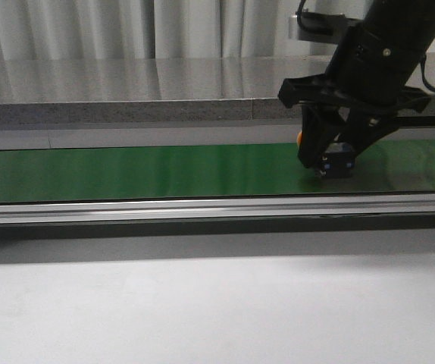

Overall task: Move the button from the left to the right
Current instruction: 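Lift the push-button with the right gripper and carry it over the green tray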

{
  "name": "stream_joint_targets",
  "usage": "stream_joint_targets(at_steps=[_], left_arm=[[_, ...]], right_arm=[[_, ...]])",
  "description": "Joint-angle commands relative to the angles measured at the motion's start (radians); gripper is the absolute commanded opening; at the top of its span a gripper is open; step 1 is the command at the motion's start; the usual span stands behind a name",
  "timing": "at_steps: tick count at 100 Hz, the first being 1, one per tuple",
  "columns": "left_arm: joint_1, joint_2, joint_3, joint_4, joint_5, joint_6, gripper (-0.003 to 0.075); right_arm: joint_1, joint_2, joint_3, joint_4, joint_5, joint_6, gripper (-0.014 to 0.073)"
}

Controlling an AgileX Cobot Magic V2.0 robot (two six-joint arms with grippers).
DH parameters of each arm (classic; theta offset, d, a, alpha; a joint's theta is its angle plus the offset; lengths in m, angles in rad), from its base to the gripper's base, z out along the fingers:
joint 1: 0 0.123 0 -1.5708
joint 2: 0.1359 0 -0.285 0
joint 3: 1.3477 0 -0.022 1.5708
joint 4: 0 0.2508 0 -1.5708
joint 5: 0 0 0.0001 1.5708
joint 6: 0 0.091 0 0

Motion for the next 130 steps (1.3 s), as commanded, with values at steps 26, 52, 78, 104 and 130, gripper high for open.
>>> stream_joint_targets(at_steps=[26, 52, 78, 104, 130], left_arm=[[-0.008, 0.004, -0.028, -0.012, -0.086, -0.001, -0.0019], [-0.008, 0.004, -0.028, -0.012, -0.086, -0.001, -0.0019], [-0.008, 0.004, -0.028, -0.012, -0.086, -0.001, -0.0019], [-0.008, 0.004, -0.028, -0.012, -0.086, -0.001, -0.0019], [-0.008, 0.004, -0.028, -0.012, -0.086, -0.001, -0.0019]], right_arm=[[-0.210, -0.166, -0.085, -0.095, 0.020, -0.010, 0.0269], [-0.508, -0.168, -0.085, -0.139, 0.016, -0.010, 0.0269], [-0.645, -0.114, -0.085, -0.172, -0.027, -0.102, 0.0270], [-0.685, -0.030, -0.085, -0.240, -0.061, -0.103, 0.0270], [-0.685, 0.041, -0.085, -0.240, -0.077, -0.103, 0.0270]])
